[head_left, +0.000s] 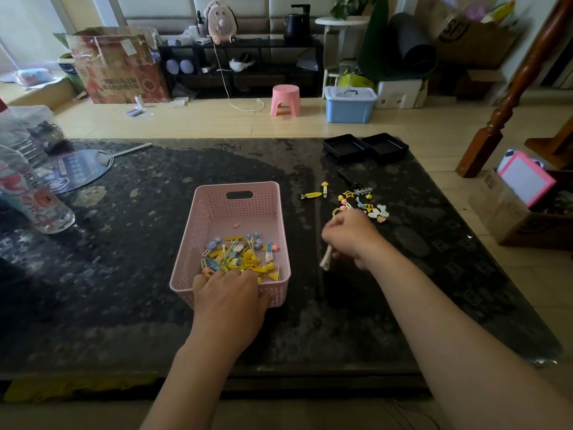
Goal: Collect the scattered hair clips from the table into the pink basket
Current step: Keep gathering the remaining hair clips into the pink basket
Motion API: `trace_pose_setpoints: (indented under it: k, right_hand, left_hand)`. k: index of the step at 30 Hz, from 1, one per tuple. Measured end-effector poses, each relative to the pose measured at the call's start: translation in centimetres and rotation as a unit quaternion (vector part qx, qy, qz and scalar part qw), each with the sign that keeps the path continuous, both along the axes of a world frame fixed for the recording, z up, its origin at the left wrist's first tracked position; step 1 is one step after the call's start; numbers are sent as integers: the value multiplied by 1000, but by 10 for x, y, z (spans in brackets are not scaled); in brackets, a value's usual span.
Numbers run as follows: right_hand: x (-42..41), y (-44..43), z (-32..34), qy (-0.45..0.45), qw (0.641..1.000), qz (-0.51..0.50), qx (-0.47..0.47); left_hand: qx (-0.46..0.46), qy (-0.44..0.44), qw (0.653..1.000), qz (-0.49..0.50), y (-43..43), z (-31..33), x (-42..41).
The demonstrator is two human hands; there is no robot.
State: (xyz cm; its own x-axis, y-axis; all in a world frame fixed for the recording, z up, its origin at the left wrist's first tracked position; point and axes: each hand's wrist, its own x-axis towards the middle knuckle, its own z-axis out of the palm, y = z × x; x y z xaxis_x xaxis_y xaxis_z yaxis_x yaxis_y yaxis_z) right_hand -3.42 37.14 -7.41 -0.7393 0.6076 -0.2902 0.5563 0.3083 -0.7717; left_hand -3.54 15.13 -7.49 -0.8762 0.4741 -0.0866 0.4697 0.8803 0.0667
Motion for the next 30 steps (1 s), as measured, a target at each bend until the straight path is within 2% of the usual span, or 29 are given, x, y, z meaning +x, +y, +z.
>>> trace_pose_setpoints:
  k: [3, 6, 7, 9, 11, 12, 15, 17, 22, 26, 30]
  right_hand:
    - [-7, -23, 29, 158, 982, 7, -100]
    - [-11, -41, 44, 228, 954, 75, -178]
    - [-11, -42, 43, 220, 958, 103, -152]
    - [-13, -28, 34, 173, 977, 125, 26]
    - [-14, -1, 16, 89, 966, 111, 217]
    - [-13, 14, 5, 38, 960, 104, 257]
    - [-10, 50, -30, -120, 947, 98, 282]
    - [-14, 61, -46, -163, 936, 107, 292]
    - [-27, 58, -68, -189, 931, 125, 287]
    - [-31, 52, -66, -123, 910, 124, 376]
    - [-29, 44, -57, -87, 919, 120, 365]
  left_hand:
    - [-4, 10, 1000, -3, -1, -1, 0]
    - [2, 10, 1000, -2, -1, -2, 1]
    - [3, 10, 1000, -3, -1, -2, 1]
    - [1, 12, 1000, -5, -2, -2, 1]
    - [1, 15, 1000, -7, -2, -1, 2]
    - [1, 14, 1000, -7, -2, 0, 2]
    - [2, 8, 1000, -6, -1, 0, 3]
    - [4, 7, 1000, -4, -1, 0, 2]
    - [2, 6, 1000, -9, 0, 1, 1]
    - [2, -1, 1000, -6, 0, 2, 0]
    - [-2, -5, 1000, -6, 0, 2, 0]
